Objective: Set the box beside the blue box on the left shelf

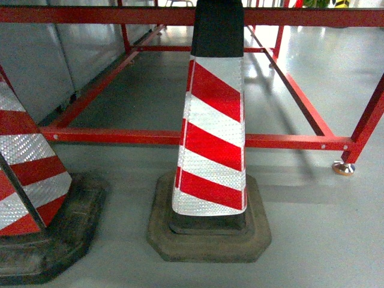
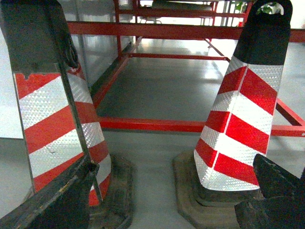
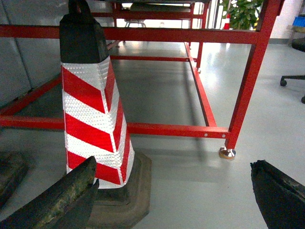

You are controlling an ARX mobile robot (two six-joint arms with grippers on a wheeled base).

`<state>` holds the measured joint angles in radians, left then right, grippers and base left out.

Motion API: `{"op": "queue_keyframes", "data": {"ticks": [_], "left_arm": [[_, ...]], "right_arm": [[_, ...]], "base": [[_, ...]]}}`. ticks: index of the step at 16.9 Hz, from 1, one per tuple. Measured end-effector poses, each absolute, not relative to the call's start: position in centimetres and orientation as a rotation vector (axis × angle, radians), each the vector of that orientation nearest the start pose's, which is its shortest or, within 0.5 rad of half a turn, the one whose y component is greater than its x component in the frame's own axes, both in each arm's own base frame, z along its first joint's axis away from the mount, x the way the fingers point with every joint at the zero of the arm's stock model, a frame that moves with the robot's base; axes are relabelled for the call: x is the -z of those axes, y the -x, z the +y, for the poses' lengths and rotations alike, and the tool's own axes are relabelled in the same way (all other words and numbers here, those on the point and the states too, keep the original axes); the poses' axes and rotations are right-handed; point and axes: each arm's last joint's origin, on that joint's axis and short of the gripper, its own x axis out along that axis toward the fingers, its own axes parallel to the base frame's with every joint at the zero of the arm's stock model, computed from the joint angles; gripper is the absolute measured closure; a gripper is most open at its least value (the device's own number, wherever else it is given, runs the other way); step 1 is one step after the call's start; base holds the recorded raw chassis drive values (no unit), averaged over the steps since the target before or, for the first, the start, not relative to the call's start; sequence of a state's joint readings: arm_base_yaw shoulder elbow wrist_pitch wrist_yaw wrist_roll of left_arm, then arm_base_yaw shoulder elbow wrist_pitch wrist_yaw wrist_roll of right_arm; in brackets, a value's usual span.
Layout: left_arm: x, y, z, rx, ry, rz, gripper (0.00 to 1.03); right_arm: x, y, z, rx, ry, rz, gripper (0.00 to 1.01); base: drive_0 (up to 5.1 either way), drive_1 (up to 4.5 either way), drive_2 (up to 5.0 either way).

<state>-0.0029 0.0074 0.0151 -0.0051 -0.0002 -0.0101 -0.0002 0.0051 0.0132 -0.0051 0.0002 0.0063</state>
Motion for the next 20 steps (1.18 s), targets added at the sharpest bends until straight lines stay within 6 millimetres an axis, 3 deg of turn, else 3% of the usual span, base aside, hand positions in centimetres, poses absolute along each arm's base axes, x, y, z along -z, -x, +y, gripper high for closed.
{"op": "queue_keyframes", "data": {"ticks": [20], "left_arm": [[-16.75, -9.72, -0.03, 0.003, -0.001, -0.002, 0.05]], "right_arm": [[-16.69, -9.72, 0.00, 0.000, -0.004, -0.002, 0.03]], "base": [[0.0, 0.00, 0.0]]}}
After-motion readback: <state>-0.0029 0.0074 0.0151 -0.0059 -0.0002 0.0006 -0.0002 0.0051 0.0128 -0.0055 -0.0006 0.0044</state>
